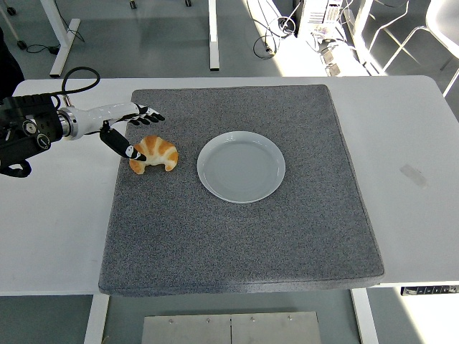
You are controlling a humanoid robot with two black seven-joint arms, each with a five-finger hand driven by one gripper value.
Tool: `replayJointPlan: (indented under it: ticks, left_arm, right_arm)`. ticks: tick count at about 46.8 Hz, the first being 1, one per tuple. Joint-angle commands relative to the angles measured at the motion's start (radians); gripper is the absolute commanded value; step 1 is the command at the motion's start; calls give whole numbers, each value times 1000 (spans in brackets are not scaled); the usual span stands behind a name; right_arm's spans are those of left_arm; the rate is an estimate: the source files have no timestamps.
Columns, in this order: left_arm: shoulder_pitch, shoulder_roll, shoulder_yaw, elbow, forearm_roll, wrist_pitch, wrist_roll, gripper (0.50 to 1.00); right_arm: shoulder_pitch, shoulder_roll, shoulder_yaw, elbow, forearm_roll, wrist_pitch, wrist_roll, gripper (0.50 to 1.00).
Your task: Place the bread on the plate
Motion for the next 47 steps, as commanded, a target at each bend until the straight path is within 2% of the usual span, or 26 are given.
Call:
replayJointPlan:
  ticks: [1,24,47]
  left_arm:
    - [2,-4,0,3,0,0,0,924]
    - [22,-30,3,3,35,51,-3,898]
    - [39,-42,1,3,71,75,-9,821]
  right_arm:
    - [0,0,0,0,0,0,0,1000]
    - [0,0,0,0,0,0,0,1000]
    - [0,0,0,0,0,0,0,1000]
